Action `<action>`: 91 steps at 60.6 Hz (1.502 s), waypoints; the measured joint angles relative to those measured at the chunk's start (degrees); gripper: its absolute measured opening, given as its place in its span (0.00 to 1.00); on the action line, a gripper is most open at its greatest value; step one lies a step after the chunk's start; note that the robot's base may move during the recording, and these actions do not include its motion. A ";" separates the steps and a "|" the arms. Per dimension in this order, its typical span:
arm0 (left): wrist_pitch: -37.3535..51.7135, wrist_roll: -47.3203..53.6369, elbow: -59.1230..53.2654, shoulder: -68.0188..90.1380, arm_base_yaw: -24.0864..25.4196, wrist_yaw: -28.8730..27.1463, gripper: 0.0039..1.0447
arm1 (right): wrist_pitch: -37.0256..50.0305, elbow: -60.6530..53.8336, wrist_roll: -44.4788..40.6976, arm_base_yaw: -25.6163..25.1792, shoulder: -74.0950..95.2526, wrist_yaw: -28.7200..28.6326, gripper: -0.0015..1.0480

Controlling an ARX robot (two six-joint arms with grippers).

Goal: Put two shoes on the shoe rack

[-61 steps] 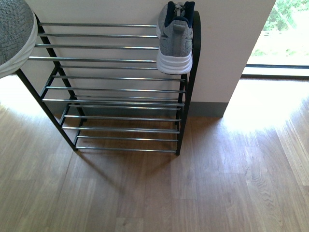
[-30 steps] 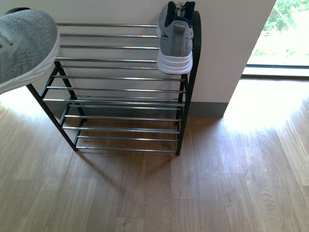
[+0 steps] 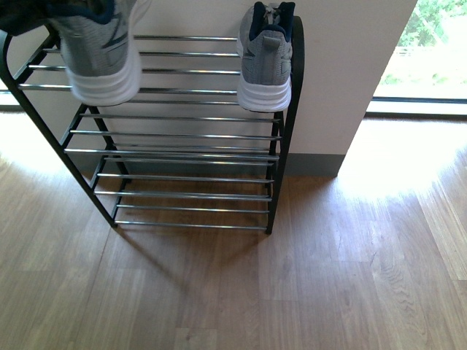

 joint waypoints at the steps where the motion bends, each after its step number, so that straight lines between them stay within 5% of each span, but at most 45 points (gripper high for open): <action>1: -0.22 -0.11 0.74 0.68 -0.15 0.15 0.01 | 0.00 0.00 0.00 0.00 0.00 0.02 0.91; 24: -9.99 -2.58 22.64 19.74 -4.87 5.75 0.01 | 0.00 0.00 0.00 0.00 0.00 0.00 0.91; 49: -13.64 -2.08 32.68 26.84 -5.09 7.50 0.02 | 0.00 0.00 0.00 0.00 -0.02 0.02 0.91; 61: -13.66 1.75 32.52 26.38 -5.22 6.73 0.33 | 0.00 0.00 0.00 0.00 -0.02 0.00 0.91; 70: -12.81 7.39 28.35 21.66 -5.77 1.03 0.57 | 0.00 0.00 0.00 0.00 -0.02 0.00 0.91; 79: -5.84 14.01 14.34 4.76 -5.97 -8.72 0.93 | -0.02 0.00 0.00 0.00 -0.02 0.00 0.91; 91: -2.82 15.61 -4.02 -13.68 -4.22 -16.61 0.91 | 0.00 0.00 0.00 0.00 -0.02 0.02 0.91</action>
